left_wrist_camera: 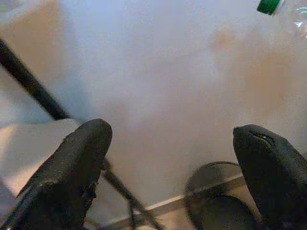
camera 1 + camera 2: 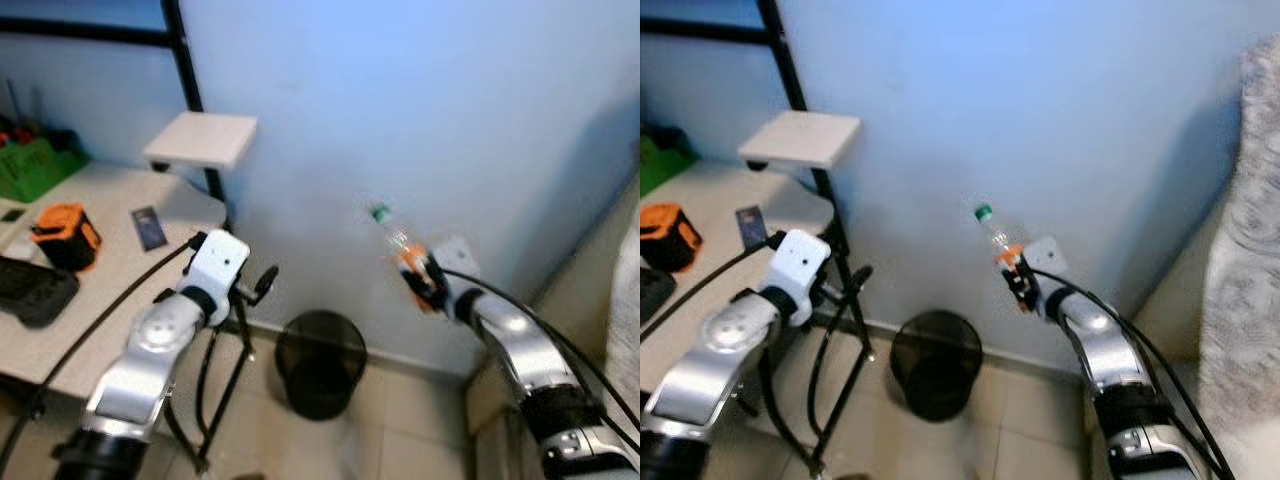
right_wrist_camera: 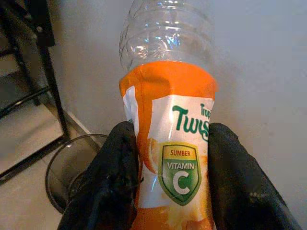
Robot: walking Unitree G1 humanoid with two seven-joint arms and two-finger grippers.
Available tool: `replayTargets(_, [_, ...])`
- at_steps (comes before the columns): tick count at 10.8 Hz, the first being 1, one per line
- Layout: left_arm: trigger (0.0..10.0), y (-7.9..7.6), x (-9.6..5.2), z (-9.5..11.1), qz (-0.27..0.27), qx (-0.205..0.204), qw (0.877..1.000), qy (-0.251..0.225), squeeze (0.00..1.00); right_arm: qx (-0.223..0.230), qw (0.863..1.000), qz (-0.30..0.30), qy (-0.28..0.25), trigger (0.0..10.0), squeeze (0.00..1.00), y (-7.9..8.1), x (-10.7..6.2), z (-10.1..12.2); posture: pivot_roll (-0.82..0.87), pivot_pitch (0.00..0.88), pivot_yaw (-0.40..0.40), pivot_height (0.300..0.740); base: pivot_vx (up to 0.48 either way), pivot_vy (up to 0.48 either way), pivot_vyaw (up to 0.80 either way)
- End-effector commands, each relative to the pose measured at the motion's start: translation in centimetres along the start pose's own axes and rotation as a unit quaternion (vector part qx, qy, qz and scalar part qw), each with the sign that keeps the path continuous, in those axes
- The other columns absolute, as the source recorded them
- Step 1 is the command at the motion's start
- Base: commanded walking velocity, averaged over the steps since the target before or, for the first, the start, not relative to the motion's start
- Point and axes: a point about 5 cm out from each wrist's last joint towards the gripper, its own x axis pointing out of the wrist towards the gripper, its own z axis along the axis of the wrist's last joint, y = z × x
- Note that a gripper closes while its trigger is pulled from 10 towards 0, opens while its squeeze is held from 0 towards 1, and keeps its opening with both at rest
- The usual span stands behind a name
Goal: Clean up the room
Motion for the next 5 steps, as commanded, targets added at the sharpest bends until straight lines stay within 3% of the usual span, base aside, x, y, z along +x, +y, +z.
replayTargets(1, [10.0, 0.2, -0.3, -0.1, -0.012, 0.01, 1.0, 0.003, 0.29, -0.017, 1.0, 0.02, -0.015, 10.0, 0.0, 0.9, 0.6, 0.9, 0.03, 0.0, 0.006, 0.74, 0.345, 0.0, 0.0])
replayTargets(5, [10.0, -0.5, -1.0, -0.9, -0.124, 0.075, 0.989, 0.03, 0.28, -0.048, 0.997, 0.053, 0.015, 10.0, 0.0, 2.4, 1.5, -0.5, 0.05, 0.0, -0.001, 0.74, 0.327, 0.0, 0.0])
